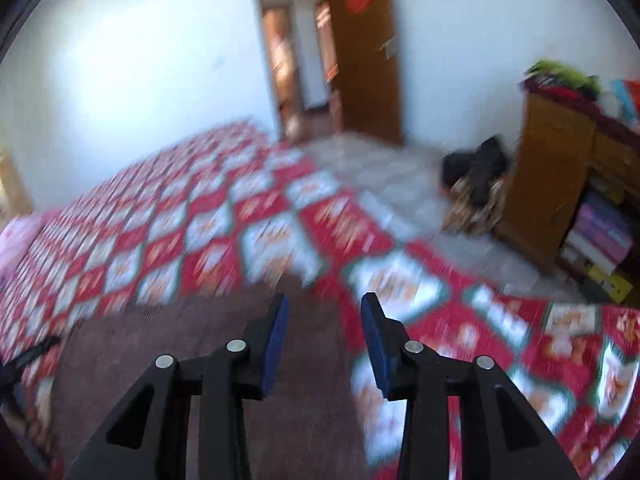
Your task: Fold small clothes
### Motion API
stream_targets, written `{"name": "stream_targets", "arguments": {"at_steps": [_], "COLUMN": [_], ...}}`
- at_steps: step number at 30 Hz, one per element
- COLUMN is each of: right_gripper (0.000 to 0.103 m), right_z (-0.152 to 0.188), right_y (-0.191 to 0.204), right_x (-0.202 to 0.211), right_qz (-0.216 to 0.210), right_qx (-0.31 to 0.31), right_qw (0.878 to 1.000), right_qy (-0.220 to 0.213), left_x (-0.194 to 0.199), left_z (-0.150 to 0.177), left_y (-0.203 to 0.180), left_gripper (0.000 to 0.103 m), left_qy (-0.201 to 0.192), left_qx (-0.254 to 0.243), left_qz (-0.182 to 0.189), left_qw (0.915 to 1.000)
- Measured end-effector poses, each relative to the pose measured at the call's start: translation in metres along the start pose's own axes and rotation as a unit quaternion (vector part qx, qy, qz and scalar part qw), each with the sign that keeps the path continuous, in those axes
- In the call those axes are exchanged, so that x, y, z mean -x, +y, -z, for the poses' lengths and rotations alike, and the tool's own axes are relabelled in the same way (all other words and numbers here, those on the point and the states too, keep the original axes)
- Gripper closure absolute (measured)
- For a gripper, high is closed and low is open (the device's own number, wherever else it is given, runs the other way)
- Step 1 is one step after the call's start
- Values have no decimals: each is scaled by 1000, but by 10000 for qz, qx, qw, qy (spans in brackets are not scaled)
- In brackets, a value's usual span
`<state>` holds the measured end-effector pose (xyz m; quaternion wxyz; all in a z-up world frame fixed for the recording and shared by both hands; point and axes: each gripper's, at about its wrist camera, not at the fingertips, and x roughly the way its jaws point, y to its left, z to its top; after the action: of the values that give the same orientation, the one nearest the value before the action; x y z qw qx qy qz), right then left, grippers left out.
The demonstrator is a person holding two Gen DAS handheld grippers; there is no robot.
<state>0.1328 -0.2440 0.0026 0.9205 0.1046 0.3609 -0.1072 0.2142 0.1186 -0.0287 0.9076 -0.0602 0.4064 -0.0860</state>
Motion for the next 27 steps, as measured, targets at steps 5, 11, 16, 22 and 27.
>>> {"name": "stream_targets", "arguments": {"at_steps": [5, 11, 16, 22, 27], "right_gripper": [76, 76, 76, 76, 76], "right_z": [47, 93, 113, 134, 125], "right_y": [17, 7, 20, 8, 6], "right_x": [4, -13, 4, 16, 33], "right_qz": [-228, -270, 20, -141, -531], "right_qx": [595, 528, 902, 714, 299], "right_qw": [9949, 9847, 9821, 9807, 9858], "right_qy": [779, 1638, 1655, 1817, 1562], "left_x": [26, 25, 25, 30, 42], "left_z": [38, 72, 87, 103, 107], "left_y": [-28, -55, -68, -72, -81], "left_gripper": [39, 39, 39, 34, 33], "left_qy": [104, 383, 458, 408, 204], "left_qx": [-316, -714, -975, -1130, -1447], "left_qz": [222, 104, -218, -479, -778], "left_qw": [9992, 9967, 9939, 9916, 9862]}}
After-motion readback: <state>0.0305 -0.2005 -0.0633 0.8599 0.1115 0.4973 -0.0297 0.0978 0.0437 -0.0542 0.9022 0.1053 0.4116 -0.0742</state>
